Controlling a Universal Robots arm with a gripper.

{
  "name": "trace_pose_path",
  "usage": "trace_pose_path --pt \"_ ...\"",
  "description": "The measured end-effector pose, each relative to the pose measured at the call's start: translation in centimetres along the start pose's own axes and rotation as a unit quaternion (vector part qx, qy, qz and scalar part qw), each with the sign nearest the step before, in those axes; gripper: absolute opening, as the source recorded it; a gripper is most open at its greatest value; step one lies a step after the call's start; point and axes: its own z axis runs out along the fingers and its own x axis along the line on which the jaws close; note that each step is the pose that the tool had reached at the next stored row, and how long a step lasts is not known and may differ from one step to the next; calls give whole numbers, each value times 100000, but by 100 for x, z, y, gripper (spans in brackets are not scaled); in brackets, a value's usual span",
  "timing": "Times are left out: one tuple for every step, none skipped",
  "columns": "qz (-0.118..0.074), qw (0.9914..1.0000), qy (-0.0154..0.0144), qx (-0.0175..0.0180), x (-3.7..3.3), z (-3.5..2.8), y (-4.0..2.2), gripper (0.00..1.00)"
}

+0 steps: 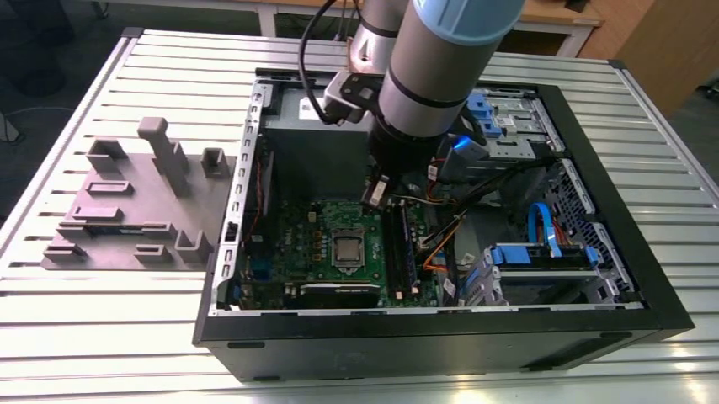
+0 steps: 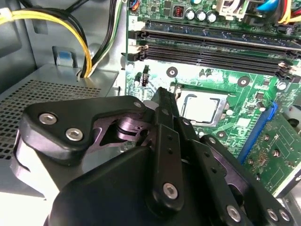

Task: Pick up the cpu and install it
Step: 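Install the first cpu locking lever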

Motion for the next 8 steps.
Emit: trace_pose_path --pt "-175 100000 30 -4 4 -1 0 10" --pt "-309 99999 68 -4 7 -1 -1 10" --pt "-489 99999 107 -2 9 -1 -2 10" --pt "-836 99996 162 -15 12 -2 -2 10" --pt "-1401 99990 242 -42 13 -2 -2 10" --pt "-2044 99979 324 -63 13 -3 -2 10" --pt "-2650 99964 398 -76 14 -3 -2 10" --pt "-3260 99946 465 -92 14 -2 -3 10"
